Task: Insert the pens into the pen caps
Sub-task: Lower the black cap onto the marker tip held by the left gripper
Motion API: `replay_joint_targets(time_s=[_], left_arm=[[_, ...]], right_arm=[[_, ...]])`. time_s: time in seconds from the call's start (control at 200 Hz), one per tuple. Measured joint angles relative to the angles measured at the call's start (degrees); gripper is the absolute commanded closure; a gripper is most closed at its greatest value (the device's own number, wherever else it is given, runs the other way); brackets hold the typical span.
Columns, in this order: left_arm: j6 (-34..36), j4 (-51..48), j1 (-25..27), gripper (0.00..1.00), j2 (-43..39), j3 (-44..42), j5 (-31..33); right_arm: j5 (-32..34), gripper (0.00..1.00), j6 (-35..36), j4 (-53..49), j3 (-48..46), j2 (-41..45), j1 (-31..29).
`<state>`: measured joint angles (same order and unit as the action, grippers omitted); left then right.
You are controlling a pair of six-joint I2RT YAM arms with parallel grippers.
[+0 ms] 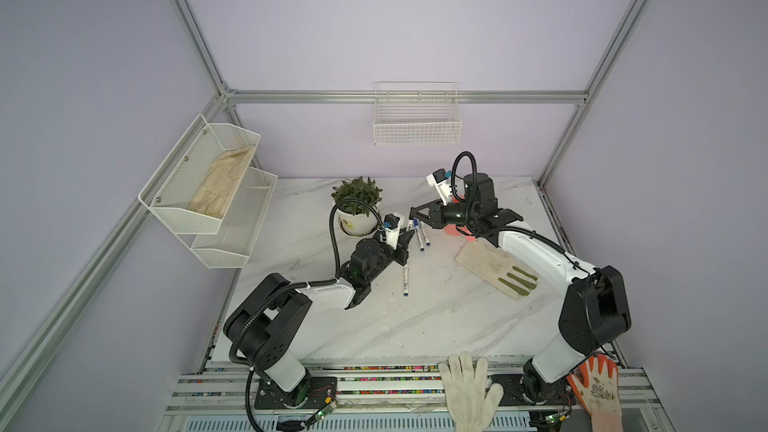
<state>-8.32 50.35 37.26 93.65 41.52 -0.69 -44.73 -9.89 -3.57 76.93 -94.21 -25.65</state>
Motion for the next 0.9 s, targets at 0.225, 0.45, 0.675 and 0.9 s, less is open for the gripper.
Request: replay_joint_targets(time_s=[0.225,0.45,0.675,0.9], left_arm=[[0.87,7.08,0.76,1.00,2.38,0.00,2.75],[1.75,11.02,1.49,1.00,3.34,-0.13,5.01],[3.17,12.31,2.32,1.00,3.39,-0.66,6.10],[3.54,12.15,3.65,1.00,3.39,-2.89,6.49]], right_arm=[[2.40,0.59,1.05,-3.63,0.00,1.70,-1.36],[7.32,0.53,1.77,-5.05,0.11,4.31,-1.33],[11.63,0.52,2.05,-4.35,0.68,6.88,-0.85],[10.10,0.59,1.05,-2.34,5.18,5.55,-0.92]])
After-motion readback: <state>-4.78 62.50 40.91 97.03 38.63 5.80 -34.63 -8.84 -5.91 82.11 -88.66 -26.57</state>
